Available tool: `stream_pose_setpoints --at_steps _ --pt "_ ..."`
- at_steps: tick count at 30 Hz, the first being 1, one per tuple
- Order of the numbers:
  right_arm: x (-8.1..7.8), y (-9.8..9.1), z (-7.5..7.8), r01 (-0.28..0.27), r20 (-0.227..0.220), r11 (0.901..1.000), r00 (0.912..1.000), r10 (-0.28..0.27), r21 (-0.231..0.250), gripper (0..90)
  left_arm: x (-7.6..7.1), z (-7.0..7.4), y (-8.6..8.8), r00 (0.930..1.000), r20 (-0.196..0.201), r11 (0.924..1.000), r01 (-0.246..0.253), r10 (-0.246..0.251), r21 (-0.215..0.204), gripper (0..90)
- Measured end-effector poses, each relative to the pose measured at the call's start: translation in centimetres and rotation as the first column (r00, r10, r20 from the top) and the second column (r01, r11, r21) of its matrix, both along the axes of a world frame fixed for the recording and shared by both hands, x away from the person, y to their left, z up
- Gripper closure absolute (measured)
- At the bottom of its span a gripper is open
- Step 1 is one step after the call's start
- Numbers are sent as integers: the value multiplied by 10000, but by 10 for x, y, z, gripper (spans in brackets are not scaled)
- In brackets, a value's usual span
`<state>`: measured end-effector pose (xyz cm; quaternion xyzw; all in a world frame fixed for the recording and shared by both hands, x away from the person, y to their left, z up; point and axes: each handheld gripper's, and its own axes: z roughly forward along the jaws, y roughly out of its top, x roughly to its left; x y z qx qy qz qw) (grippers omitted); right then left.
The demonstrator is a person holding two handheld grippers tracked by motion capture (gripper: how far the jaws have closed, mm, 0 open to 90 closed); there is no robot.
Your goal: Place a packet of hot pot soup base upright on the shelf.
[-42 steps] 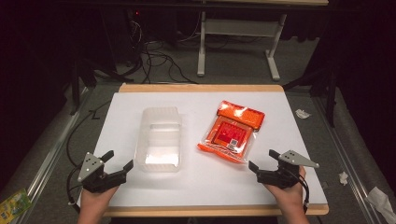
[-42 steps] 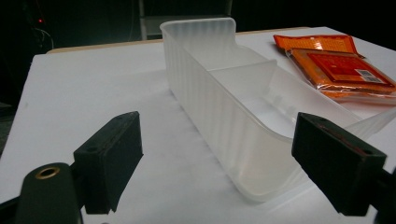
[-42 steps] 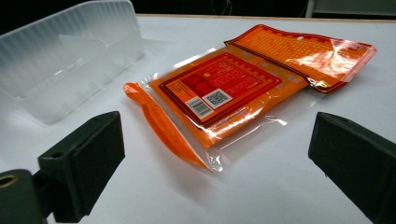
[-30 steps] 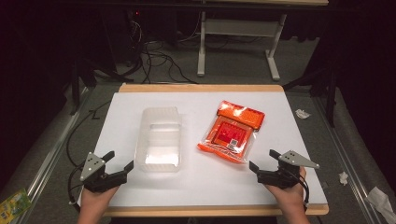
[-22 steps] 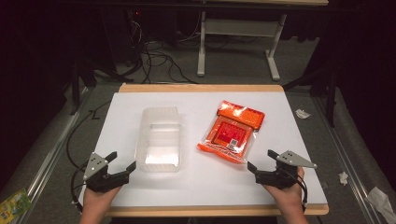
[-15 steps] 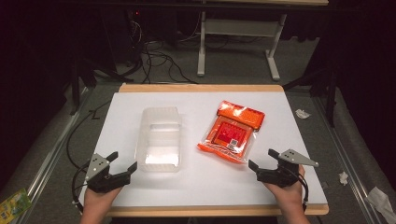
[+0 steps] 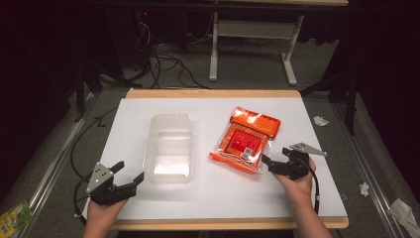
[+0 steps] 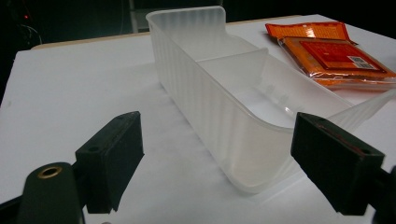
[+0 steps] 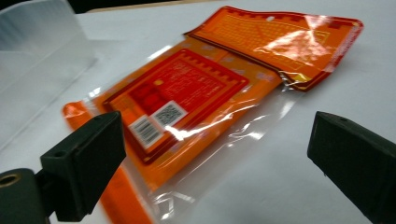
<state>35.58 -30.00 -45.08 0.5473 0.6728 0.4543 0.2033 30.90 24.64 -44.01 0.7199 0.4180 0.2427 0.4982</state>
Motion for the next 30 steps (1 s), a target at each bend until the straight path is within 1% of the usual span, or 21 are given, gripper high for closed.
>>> stream_pose_setpoints --at_steps 1,2,3,6,9,10,12,13,16,17,18,19,20,21,22,24,27,29,30 --pt "4 -1 -1 108 -9 9999 9999 -108 -8 42 0 0 -1 10000 -8 10000 17 -17 -13 176" --pt "4 -1 -1 108 -9 9999 9999 -108 -8 42 0 0 -1 10000 -8 10000 17 -17 -13 176" --pt "17 -6 -6 298 -193 9995 9994 -296 112 39 1 -1 -1 10000 -23 10000 59 -59 24 176" --pt "33 -9 -9 516 -447 9986 9977 -509 141 38 2 -2 -3 10000 -38 10000 88 -88 43 175" --pt "52 -11 -10 659 -531 9975 9965 -646 237 38 2 -2 -3 10000 -22 9999 86 -86 65 175" --pt "58 -12 -11 724 -587 9967 9958 -702 355 38 2 -2 -3 10000 -25 9999 68 -68 81 175" --pt "72 -14 -12 944 -742 9947 9931 -913 402 42 2 -2 -3 10000 -30 9999 43 -42 101 175" --pt "79 -15 -12 1041 -893 9929 9911 -987 581 42 2 -2 -3 10000 -25 9999 19 -19 112 175" --pt "98 -21 -13 1290 -1105 9887 9866 -1203 761 50 0 -2 -2 10000 -15 9999 -41 41 106 175" --pt "103 -24 -14 1296 -1151 9870 9863 -1184 952 55 0 -2 -2 10000 -14 9999 -42 42 119 175" --pt "107 -26 -15 1409 -1123 9832 9854 -1280 1161 72 0 -3 -1 10000 -28 9999 -38 39 144 175" --pt "110 -29 -16 1512 -1241 9797 9830 -1351 1317 66 0 -3 -1 10000 -50 9998 -32 33 176 175" --pt "117 -32 -18 1694 -1495 9760 9775 -1488 1365 70 0 -3 -1 10000 -55 9998 -38 39 183 175" --pt "120 -32 -19 1749 -1495 9757 9766 -1549 1318 75 0 -3 -1 10000 -59 9998 -61 62 201 175" --pt "125 -33 -20 1863 -1558 9754 9735 -1672 1175 82 0 -4 -1 9999 -70 9998 -80 82 201 175" --pt "132 -36 -20 1953 -1630 9739 9709 -1754 1156 100 -1 -4 -1 9999 -59 9997 -91 92 221 175" --pt "140 -40 -20 2097 -1761 9684 9669 -1849 1347 160 -2 -4 -3 10000 -45 9994 -25 26 351 175" --pt "147 -42 -24 2053 -2143 9656 9620 -1692 1595 234 -2 -4 -3 10000 -22 9992 5 -5 400 176" --pt "149 -43 -26 2027 -2195 9642 9618 -1633 1710 310 -2 -4 -4 10000 -15 9992 4 -3 411 175"
